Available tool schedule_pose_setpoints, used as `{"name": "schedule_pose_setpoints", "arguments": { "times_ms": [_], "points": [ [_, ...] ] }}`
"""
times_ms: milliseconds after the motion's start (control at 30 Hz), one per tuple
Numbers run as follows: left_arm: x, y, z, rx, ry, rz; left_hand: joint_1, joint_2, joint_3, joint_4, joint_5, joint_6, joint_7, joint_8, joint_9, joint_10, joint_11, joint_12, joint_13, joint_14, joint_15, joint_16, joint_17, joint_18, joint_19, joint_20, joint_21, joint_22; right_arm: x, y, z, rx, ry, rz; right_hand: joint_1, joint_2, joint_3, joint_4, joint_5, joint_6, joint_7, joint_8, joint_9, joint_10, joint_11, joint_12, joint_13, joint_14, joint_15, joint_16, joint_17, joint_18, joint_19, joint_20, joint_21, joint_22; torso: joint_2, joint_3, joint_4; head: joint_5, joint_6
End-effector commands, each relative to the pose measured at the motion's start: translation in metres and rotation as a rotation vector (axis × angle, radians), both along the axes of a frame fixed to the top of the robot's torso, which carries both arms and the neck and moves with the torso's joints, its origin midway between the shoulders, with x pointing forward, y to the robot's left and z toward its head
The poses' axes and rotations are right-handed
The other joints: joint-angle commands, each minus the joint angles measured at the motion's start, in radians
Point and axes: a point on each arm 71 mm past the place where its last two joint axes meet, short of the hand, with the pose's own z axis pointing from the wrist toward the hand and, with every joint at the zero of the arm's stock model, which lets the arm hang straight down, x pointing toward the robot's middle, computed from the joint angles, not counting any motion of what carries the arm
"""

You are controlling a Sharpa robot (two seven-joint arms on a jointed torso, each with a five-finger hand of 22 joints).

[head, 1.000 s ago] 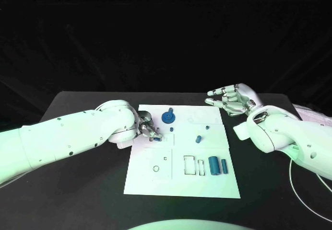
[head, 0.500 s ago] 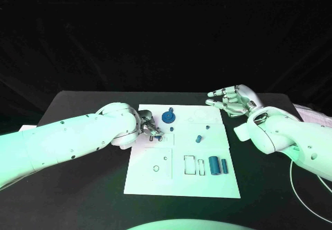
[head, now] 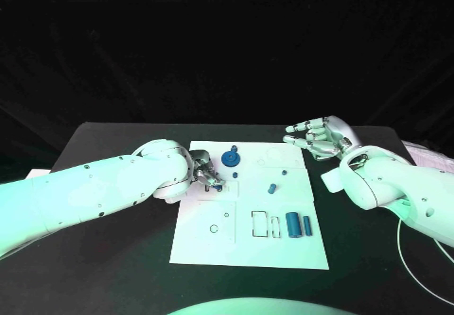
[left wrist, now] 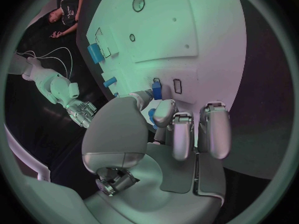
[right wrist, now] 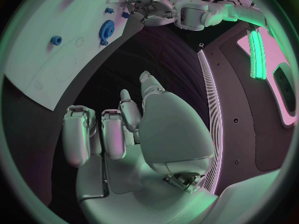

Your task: Assemble the parts on the task board

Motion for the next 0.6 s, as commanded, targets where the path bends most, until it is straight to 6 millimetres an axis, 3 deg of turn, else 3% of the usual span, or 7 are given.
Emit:
{"name": "schedule_pose_setpoints", "arguments": {
  "times_ms": [33, 600],
  "points": [
    [-0.0011, -0.0017, -0.0033, 0.015, 0.014, -0.02, 0.003, 0.01, 0.119, -0.12, 0.0, 0.009, -0.007, 0.003, 0.001, 0.007, 0.0, 0.003, -0.002, 0.105, 0.004, 0.003, 0.263, -0.014, 0.023, 0.003, 0.004, 0.119, -0.0001, 0.0001, -0.0016, 0.016, 0.02, 0.014, 0.0, 0.007, 0.0, -0.006, 0.003, 0.005, 0.0, 0.002, 0.002, -0.004, -0.001, -0.001, -0.002, 0.069, 0.002, -0.005, 0.115, -0.011, -0.005, -0.002, -0.004, 0.0, 0.0, -0.0005, -0.0011, 0.0, 0.0],
    [-0.003, -0.0008, -0.0074, 0.043, 0.049, -0.045, -0.001, 0.009, 0.117, -0.127, -0.019, 0.012, -0.009, 0.001, 0.004, 0.007, -0.001, 0.0, -0.005, 0.105, 0.003, 0.003, 0.263, -0.013, 0.022, 0.002, 0.002, 0.117, 0.0003, -0.0001, -0.0024, 0.021, 0.028, 0.018, 0.0, 0.008, 0.0, -0.006, 0.002, 0.005, 0.0, 0.002, 0.002, -0.004, -0.001, 0.0, -0.002, 0.069, 0.002, -0.006, 0.113, -0.01, -0.006, -0.002, -0.005, -0.003, 0.0, -0.0016, 0.0011, 0.004, -0.011]
  ]
}}
